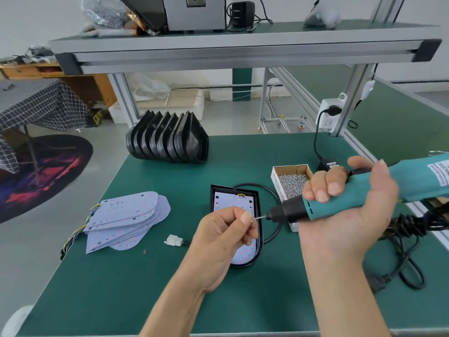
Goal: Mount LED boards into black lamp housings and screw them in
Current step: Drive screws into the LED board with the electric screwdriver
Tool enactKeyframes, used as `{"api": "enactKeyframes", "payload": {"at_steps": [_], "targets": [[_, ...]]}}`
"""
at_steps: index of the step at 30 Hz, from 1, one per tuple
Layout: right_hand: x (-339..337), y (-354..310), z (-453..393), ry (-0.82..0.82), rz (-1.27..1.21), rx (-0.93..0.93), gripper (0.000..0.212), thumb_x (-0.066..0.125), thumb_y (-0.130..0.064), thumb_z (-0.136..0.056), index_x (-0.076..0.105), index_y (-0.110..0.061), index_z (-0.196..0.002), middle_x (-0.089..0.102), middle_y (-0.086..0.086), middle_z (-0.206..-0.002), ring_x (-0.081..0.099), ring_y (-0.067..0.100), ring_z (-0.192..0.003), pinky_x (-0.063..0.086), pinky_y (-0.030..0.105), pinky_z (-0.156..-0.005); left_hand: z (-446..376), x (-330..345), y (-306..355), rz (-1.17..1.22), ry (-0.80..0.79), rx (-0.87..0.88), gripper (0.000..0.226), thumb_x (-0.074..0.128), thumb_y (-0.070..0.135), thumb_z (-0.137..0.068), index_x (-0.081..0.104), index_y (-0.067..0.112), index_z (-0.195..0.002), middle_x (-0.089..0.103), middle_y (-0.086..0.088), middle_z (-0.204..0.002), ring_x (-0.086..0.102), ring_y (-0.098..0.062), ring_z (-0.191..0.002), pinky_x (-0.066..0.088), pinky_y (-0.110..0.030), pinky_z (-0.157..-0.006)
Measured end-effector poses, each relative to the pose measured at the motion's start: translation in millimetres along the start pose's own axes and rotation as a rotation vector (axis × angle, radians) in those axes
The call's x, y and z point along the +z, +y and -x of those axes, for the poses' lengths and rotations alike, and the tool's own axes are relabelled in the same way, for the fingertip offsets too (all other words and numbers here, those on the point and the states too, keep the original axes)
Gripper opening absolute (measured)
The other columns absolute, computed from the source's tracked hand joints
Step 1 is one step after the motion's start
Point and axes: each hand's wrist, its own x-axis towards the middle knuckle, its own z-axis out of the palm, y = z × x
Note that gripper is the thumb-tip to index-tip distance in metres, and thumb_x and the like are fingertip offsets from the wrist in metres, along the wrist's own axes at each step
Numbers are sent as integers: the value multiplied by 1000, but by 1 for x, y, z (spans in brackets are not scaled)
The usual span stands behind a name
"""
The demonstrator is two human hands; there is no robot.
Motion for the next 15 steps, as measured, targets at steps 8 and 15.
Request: {"api": "enactKeyframes", "payload": {"at_steps": [8, 15], "targets": [[-4, 3, 2, -20, 10, -9, 29, 40, -34, -103, 60, -21, -87, 40, -3, -55, 37, 15, -46, 37, 24, -53, 3, 4, -4, 5, 74, 7, 23, 65, 27, -94, 73, 22, -74, 65, -3, -76, 53, -16, -72, 48, -25, -73], [-5, 4, 2, -31, 11, -22, 27, 43, -34, -101, 62, -21, -86, 41, -3, -54, 37, 15, -46, 36, 24, -52, 5, 6, -7, 19, 105, 19, 24, 66, 32, -94, 71, 20, -74, 63, -5, -77, 51, -17, -73, 48, -27, -75]]}}
